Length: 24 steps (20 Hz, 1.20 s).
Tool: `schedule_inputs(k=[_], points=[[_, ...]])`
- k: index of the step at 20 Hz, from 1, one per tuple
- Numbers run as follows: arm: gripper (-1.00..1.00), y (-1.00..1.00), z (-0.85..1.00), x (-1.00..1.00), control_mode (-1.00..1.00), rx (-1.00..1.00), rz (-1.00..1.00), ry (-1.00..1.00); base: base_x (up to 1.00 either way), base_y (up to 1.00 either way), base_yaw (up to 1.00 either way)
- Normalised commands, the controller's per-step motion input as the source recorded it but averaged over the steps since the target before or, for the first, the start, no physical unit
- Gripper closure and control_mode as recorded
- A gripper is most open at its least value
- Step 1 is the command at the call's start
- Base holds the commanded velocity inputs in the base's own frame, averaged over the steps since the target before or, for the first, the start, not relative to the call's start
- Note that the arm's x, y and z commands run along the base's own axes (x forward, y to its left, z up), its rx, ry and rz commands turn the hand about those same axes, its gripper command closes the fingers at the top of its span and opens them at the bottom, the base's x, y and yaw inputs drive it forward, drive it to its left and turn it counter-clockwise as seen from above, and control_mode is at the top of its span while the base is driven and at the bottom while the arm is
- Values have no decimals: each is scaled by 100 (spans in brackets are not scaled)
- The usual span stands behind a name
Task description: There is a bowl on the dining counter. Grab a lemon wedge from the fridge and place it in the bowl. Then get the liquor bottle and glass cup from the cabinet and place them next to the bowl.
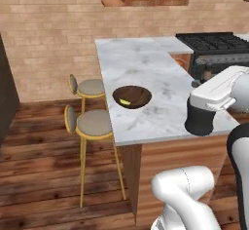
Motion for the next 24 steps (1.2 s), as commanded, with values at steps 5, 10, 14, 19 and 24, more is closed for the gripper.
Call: schedule_inputs(k=[5, 10, 14, 19, 24], points=[[100, 0, 0, 0, 100, 0, 0, 0, 46, 82, -47], [100, 0, 0, 0, 100, 0, 0, 0, 52, 78, -51], [100, 0, 0, 0, 100, 0, 0, 0, 52, 80, -55], [100, 0, 0, 0, 100, 0, 0, 0, 45, 77, -60], [100, 0, 0, 0, 100, 0, 0, 0, 13, 69, -68]])
